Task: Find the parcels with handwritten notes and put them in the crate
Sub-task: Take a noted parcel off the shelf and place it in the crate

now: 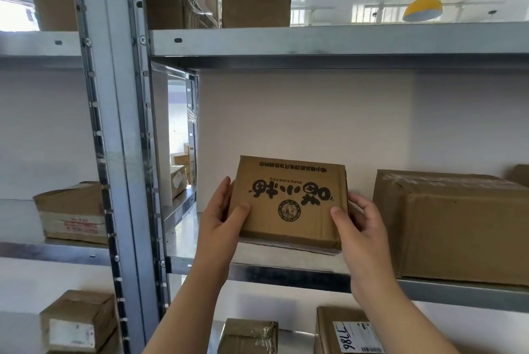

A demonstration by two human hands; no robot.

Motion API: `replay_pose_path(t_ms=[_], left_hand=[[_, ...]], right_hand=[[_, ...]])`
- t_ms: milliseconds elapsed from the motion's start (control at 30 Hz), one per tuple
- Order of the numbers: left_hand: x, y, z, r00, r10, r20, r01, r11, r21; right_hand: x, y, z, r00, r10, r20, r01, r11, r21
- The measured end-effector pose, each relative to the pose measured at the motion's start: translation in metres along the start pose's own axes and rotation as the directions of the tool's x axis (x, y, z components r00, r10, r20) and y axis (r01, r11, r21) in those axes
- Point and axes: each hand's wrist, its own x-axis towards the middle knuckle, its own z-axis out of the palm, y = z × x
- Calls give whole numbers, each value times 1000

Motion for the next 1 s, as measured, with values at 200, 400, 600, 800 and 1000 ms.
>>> replay_pose_path(t_ms=[200,400,600,800,1000], left_hand=[[-7,0,-15,997,77,10,-77,997,19],[-10,6,-22,996,68,64,-70,997,26],[-9,19,-26,995,57,83,-64,994,85],[-4,20,-25,993,-106,-49,106,994,-19],[-9,16,-20,997,-29,-67,21,992,-123]], right_hand=[[-13,-1,-2,1000,-15,-18,16,998,60],[-21,-5,-2,999,-21,-32,22,999,35],[-25,-7,2,1000,-13,2,13,1000,15],[-27,-6,6,1000,30,-6,-30,1000,1],[-27,-9,11,999,3,-51,-2,1000,9]])
